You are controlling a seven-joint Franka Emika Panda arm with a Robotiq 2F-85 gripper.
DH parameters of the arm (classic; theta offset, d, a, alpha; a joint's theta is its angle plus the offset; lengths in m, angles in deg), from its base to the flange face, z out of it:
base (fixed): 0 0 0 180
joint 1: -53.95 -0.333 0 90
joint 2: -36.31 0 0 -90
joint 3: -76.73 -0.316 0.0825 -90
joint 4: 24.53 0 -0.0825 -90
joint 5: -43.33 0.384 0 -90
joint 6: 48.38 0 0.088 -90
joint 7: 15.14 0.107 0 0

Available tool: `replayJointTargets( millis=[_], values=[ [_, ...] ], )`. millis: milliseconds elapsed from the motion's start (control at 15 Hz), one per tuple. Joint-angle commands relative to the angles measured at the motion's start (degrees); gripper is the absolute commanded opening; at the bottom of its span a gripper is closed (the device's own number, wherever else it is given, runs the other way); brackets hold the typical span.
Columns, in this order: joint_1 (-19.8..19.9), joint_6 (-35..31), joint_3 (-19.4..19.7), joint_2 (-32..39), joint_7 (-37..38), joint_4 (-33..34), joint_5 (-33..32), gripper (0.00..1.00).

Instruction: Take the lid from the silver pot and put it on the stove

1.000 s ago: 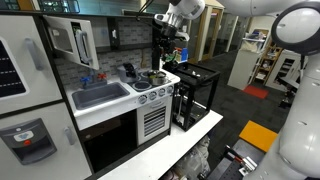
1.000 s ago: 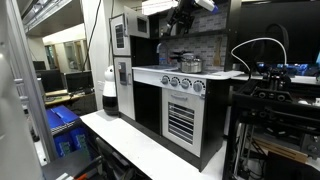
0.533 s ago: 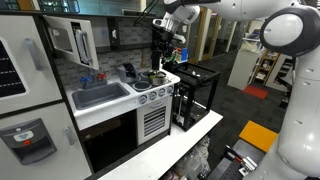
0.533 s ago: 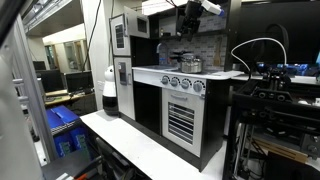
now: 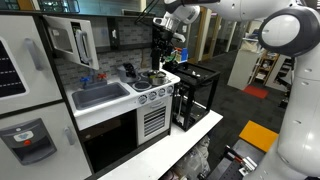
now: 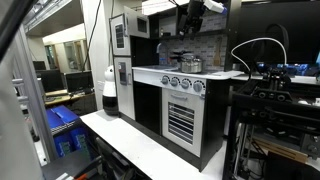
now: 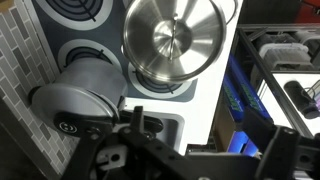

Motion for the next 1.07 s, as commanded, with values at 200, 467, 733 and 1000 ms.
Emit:
replayJointTargets(
  millis=[200,467,733,1000],
  values=[
    [1.7,0.0,-1.8,0.1,-0.3,0.6,-1.0,1.00],
    [2.4,-0.1,-1.8,1.7,-2.5,1.9,-0.9,1.00],
    [3.6,1.2,-2.4,3.3,-9.1,2.4,0.4,1.00],
    [4.3,2.3,-3.3,5.8,-15.0,3.6,-0.3,1.00]
  ],
)
